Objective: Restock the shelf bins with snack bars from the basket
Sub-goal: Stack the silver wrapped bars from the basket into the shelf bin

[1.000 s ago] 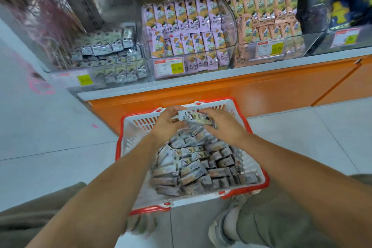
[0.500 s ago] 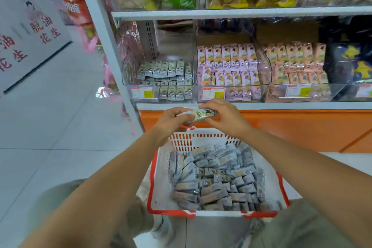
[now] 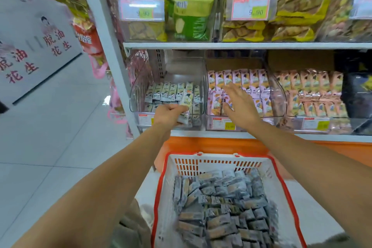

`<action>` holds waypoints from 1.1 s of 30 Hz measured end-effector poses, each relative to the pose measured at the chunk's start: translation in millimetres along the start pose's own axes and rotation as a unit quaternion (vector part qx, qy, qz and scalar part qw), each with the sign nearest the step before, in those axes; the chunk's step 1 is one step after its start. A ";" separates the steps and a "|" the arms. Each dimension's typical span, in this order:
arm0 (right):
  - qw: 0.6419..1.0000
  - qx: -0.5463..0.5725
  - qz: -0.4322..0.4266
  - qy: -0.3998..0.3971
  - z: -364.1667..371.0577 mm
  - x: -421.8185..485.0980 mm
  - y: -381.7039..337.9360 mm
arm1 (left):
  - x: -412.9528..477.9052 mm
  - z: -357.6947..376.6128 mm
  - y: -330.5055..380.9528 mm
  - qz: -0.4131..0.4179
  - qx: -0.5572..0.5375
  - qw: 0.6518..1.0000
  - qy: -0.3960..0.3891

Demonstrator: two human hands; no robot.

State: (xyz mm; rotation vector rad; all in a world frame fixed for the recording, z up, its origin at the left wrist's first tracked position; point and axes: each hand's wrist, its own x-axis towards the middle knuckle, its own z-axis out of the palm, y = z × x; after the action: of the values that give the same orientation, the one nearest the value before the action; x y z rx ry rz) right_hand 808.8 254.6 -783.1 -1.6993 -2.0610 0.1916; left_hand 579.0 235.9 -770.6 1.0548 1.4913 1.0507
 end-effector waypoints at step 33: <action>0.996 -0.040 -0.032 -0.071 48.1 49.9 24.5 | 128.0 56.2 -0.2 0.182 0.653 0.728 -0.102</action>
State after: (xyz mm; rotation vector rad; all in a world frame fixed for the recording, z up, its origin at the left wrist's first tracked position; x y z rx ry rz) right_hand 803.4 316.5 -822.3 -1.7074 -2.2522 0.2168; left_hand 617.4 365.0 -807.9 2.4082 1.8217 -0.1222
